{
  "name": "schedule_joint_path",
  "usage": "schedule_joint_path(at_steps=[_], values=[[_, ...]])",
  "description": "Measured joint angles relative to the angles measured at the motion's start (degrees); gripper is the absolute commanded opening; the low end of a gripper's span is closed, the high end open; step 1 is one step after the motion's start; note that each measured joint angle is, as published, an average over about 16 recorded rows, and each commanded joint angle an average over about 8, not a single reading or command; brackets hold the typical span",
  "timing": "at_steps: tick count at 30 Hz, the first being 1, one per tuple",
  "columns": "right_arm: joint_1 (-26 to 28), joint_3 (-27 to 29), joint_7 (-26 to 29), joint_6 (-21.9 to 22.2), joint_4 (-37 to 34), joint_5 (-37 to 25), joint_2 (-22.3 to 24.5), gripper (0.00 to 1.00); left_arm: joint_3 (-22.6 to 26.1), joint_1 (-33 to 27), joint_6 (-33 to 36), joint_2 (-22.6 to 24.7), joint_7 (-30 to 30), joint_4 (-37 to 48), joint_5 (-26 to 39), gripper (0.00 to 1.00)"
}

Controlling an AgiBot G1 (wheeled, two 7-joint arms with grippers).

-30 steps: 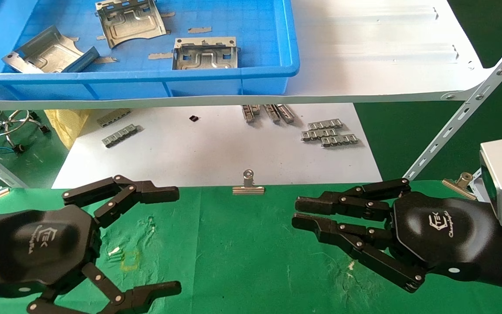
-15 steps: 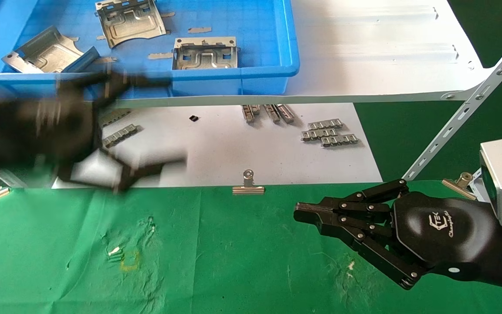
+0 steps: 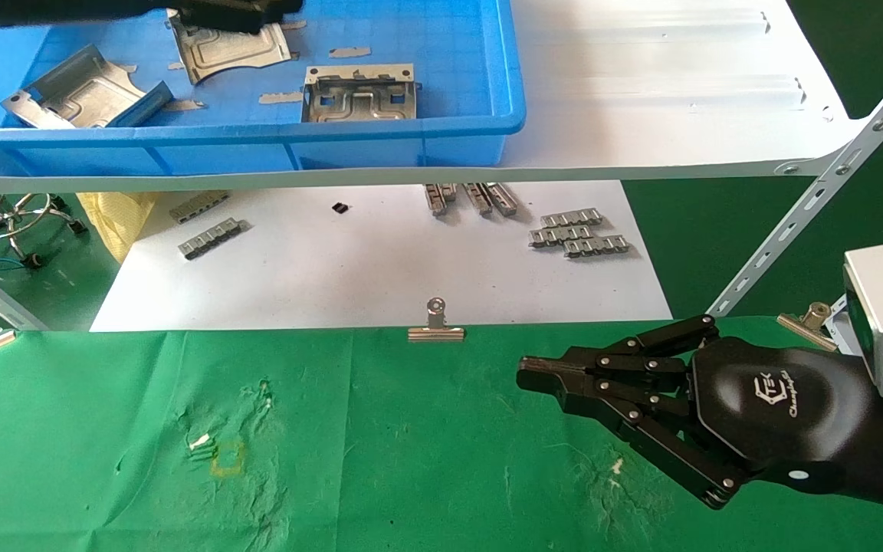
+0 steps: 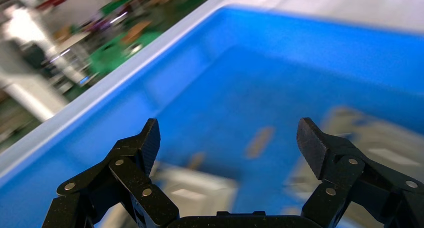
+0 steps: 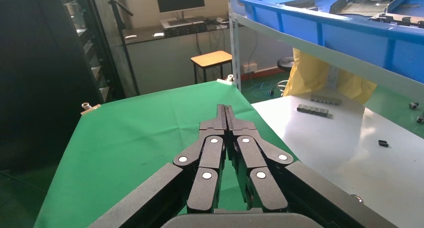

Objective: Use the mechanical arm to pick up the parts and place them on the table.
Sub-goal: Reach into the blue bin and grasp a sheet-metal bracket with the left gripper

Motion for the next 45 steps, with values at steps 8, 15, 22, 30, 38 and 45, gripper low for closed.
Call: schedule_joint_path(at_steps=[8, 15, 22, 30, 38, 45], values=[[0.0, 0.0, 0.0, 0.0, 0.0, 0.0, 0.0, 0.44, 2.2, -5.1, -6.5, 3.8, 2.7, 10.6, 4.4, 1.0], [0.0, 0.0, 0.0, 0.0, 0.0, 0.0, 0.0, 1.0, 3.6, -6.8, -11.0, 5.5, 3.4, 16.0, 6.7, 0.86], [0.0, 0.0, 0.0, 0.0, 0.0, 0.0, 0.0, 1.0, 4.3, -7.2, -14.3, 6.5, 2.5, 19.2, 7.9, 0.02], [0.0, 0.0, 0.0, 0.0, 0.0, 0.0, 0.0, 1.0, 4.5, -7.2, -16.0, 7.1, 1.0, 20.4, 8.2, 0.0], [0.0, 0.0, 0.0, 0.0, 0.0, 0.0, 0.0, 1.0, 4.7, -6.7, -19.1, 7.5, 0.3, 20.5, 8.4, 0.0], [0.0, 0.0, 0.0, 0.0, 0.0, 0.0, 0.0, 1.0, 4.9, -6.0, -21.5, 7.7, 0.2, 20.5, 8.7, 0.0]])
